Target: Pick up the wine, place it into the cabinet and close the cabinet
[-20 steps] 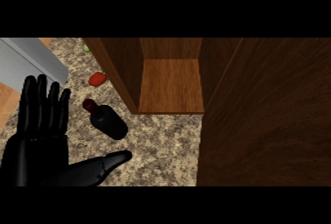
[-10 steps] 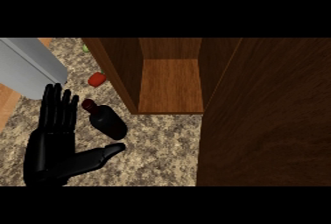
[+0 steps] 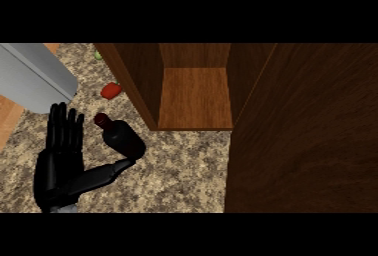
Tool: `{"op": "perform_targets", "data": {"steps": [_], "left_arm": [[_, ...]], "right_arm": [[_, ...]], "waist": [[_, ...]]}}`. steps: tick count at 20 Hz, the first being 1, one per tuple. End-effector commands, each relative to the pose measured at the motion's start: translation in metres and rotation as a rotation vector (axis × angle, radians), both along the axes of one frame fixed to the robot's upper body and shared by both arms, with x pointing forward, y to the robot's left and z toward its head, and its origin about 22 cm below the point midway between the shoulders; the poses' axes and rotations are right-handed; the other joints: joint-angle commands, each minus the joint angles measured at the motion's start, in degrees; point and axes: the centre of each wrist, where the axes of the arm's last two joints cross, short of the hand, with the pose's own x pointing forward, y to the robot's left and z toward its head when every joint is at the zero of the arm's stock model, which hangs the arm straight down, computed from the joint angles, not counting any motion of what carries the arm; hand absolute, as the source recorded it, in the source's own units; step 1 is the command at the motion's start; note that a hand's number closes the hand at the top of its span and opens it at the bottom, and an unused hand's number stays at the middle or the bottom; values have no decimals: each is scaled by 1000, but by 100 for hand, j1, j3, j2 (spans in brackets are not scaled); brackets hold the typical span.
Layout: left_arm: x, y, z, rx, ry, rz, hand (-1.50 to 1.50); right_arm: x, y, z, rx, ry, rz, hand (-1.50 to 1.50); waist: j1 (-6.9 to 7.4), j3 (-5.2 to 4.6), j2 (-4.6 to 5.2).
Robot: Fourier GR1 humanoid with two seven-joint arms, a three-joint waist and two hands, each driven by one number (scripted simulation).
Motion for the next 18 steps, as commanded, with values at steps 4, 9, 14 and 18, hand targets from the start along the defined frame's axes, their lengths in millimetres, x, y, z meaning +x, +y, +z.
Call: {"op": "perform_targets", "data": {"steps": [4, 9, 14, 18], "left_arm": [[5, 5, -42, 8, 28, 5, -150], [20, 16, -44, -6, 42, -6, -150], [29, 29, -54, -14, 30, -34, -150], [5, 5, -87, -33, 46, -50, -150]], "right_arm": [[-42, 5, 21, 49, -68, 59, -150], [-23, -2, 29, 32, -64, 26, -150], [-39, -2, 22, 54, -81, 42, -150], [-40, -3, 15, 40, -46, 42, -150]], "waist": [[-19, -1, 0], [23, 1, 9], [-11, 1, 5], [8, 3, 2]]}}
